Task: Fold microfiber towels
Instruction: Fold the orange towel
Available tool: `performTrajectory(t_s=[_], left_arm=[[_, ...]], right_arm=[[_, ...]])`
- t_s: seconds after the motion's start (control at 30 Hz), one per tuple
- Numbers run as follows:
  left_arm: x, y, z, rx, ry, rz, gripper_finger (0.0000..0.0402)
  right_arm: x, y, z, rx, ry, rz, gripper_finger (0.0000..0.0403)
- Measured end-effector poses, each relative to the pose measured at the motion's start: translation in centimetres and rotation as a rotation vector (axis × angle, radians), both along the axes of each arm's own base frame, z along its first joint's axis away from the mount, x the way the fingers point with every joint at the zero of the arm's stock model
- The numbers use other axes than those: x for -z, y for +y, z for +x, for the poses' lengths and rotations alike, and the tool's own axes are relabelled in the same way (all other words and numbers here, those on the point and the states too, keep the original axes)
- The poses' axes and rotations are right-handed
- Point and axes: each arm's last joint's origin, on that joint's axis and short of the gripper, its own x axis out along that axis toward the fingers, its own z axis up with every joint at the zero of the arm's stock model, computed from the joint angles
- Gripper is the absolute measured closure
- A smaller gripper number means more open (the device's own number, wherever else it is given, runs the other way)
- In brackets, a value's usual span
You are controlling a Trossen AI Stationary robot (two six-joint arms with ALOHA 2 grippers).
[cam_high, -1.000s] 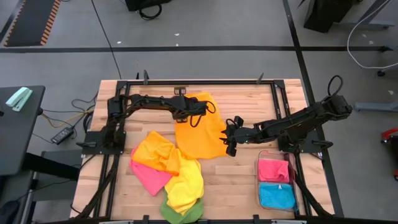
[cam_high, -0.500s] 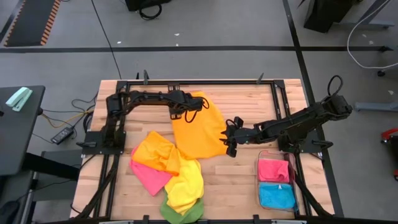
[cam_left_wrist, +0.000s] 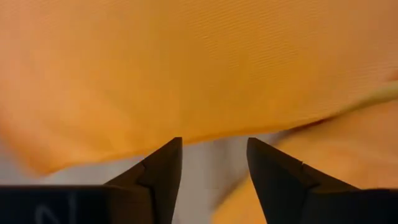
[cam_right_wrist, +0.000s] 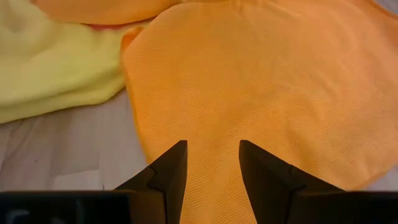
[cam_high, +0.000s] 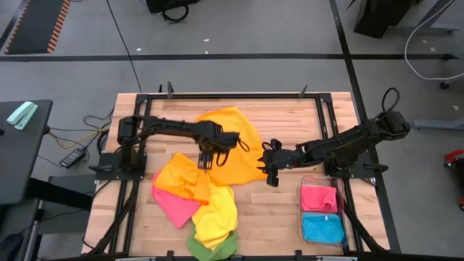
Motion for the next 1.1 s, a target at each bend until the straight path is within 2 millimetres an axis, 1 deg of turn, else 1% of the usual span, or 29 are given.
performTrajectory(t_s=[0.1, 0.27, 0.4, 0.5, 0.67, 0.8, 1.1], left_arm=[[0.1, -2.4, 0.4, 0.058, -0.028, -0.068, 0.0222], [0.1, -6.1, 1.0, 0.161, -0.095, -0.079, 0.0228], [0.0, -8.4, 1.3, 0.224, -0.155, -0.098, 0.0228], [0.0, -9.7, 1.3, 0.258, -0.171, -0.105, 0.0229], [0.9, -10.7, 1.7, 0.284, -0.176, -0.108, 0.0230], [2.3, -10.9, 2.0, 0.284, -0.141, -0.125, 0.0230], [4.1, -11.0, 2.2, 0.289, -0.084, -0.125, 0.0230]], right_arm=[[0.0, 0.0, 0.0, 0.014, -0.003, 0.015, 0.0249], [0.0, 0.0, 0.0, 0.014, -0.007, 0.016, 0.0249], [0.0, 0.0, 0.0, 0.015, -0.010, 0.018, 0.0249], [-0.1, 0.0, 0.1, 0.019, -0.013, 0.023, 0.0249], [-0.1, 0.0, 0.1, 0.031, -0.016, 0.037, 0.0249], [-0.1, 0.0, 0.1, 0.041, -0.021, 0.048, 0.0249], [-0.1, 0.0, 0.1, 0.043, -0.021, 0.050, 0.0249]])
